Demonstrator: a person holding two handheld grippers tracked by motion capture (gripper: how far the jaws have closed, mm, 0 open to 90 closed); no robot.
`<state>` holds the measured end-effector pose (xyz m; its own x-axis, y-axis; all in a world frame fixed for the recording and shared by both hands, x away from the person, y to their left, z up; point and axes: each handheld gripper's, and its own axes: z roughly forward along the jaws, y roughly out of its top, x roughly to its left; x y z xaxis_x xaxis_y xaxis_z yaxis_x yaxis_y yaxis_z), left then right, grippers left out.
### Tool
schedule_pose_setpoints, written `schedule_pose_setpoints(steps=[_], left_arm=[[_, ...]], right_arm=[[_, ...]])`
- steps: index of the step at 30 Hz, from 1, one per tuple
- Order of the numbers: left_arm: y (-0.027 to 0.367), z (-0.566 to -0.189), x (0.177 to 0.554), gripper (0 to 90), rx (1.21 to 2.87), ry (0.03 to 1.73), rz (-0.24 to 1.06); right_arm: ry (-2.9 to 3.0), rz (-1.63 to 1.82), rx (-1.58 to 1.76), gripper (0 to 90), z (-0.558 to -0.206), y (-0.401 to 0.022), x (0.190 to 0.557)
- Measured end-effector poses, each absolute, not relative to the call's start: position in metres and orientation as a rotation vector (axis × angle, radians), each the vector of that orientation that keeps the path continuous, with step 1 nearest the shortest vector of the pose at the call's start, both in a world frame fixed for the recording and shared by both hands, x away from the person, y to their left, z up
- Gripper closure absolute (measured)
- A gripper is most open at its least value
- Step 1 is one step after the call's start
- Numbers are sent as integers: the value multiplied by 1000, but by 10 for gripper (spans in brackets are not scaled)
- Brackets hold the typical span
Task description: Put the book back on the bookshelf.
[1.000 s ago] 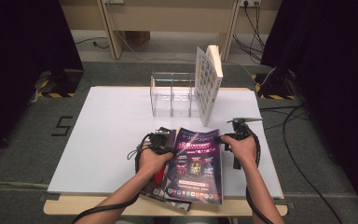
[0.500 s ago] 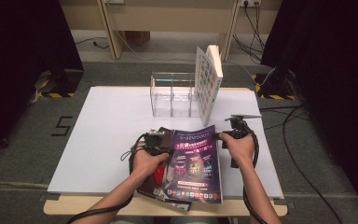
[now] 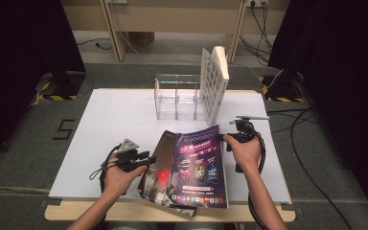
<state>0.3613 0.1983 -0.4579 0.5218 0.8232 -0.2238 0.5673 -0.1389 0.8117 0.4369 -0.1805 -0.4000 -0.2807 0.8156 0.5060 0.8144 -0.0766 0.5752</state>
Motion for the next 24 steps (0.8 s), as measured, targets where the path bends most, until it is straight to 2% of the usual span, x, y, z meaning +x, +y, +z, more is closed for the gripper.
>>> schedule_pose_setpoints(steps=[12,24], left_arm=[[234,-478,334,573,1752,1203,409],[245,-484,327,564,1717,1229,451]], right_arm=[[2104,1365,1827,835,-388,-176,430],[2082,1426,1768,834,-374,-171,423]])
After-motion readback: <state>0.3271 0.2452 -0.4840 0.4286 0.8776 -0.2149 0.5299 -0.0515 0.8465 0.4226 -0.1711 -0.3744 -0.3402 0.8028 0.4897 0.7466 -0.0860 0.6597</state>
